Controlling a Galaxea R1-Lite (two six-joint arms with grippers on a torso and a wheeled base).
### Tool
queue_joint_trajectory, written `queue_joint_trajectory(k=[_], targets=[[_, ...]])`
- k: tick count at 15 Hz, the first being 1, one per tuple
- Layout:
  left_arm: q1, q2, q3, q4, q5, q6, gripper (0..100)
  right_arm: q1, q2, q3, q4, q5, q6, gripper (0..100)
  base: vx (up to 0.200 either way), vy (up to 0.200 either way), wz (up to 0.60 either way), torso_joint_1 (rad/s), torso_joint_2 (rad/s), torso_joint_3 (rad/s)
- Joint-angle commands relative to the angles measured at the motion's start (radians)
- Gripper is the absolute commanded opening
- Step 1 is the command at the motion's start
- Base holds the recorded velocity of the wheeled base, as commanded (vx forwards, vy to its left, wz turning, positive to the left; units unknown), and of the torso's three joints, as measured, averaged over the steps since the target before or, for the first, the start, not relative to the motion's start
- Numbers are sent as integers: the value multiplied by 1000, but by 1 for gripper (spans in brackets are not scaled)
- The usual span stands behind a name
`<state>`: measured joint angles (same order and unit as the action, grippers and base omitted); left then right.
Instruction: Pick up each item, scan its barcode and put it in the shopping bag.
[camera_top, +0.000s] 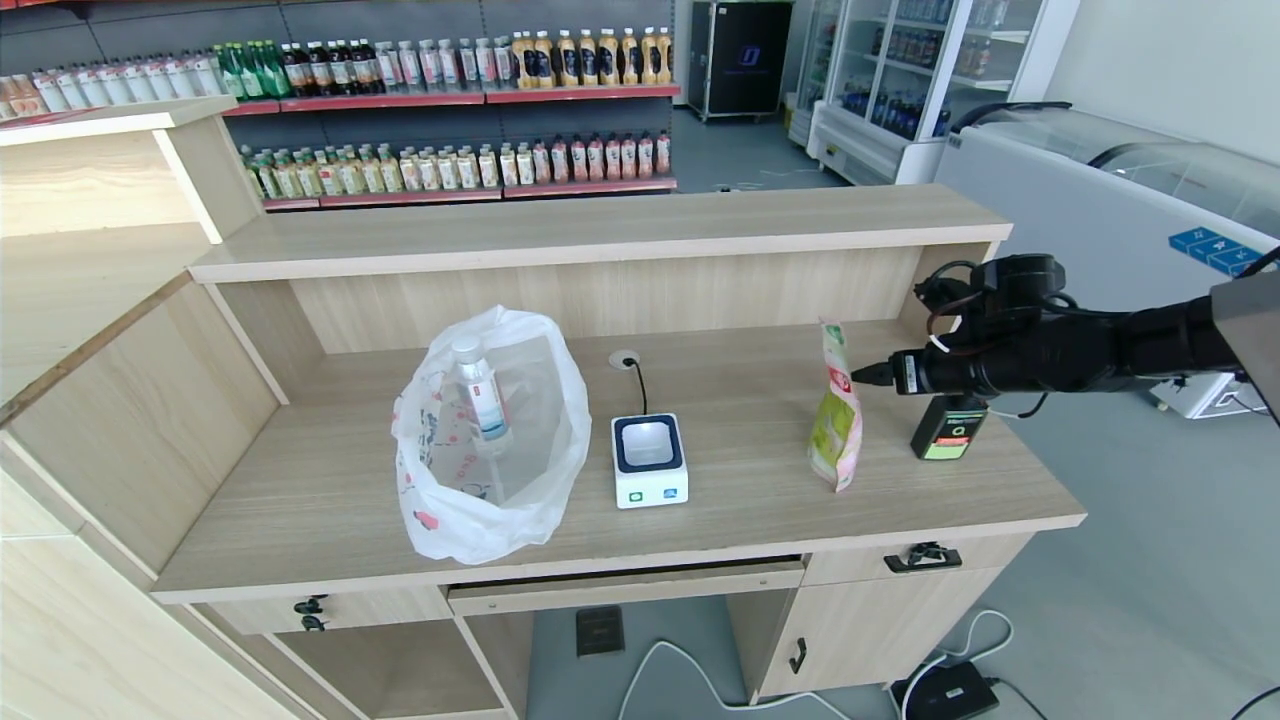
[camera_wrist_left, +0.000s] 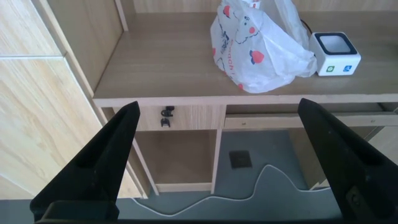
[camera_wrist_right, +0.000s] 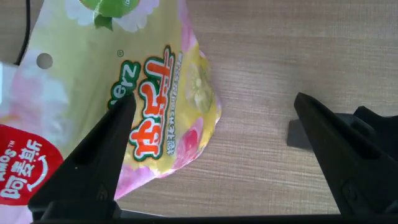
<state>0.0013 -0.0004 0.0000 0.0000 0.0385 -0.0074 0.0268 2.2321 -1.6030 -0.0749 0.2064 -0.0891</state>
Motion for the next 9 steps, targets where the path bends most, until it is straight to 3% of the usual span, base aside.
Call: queue_joint_trajectory(k=[1,9], targets=[[0,0,0,0,1,0,100,-1,21,3,0,1,-1,100,0,0,0,0,0,0],[0,0,0,0,0,0,100,-4,14,41,-29,-1,-1,100,0,0,0,0,0,0]])
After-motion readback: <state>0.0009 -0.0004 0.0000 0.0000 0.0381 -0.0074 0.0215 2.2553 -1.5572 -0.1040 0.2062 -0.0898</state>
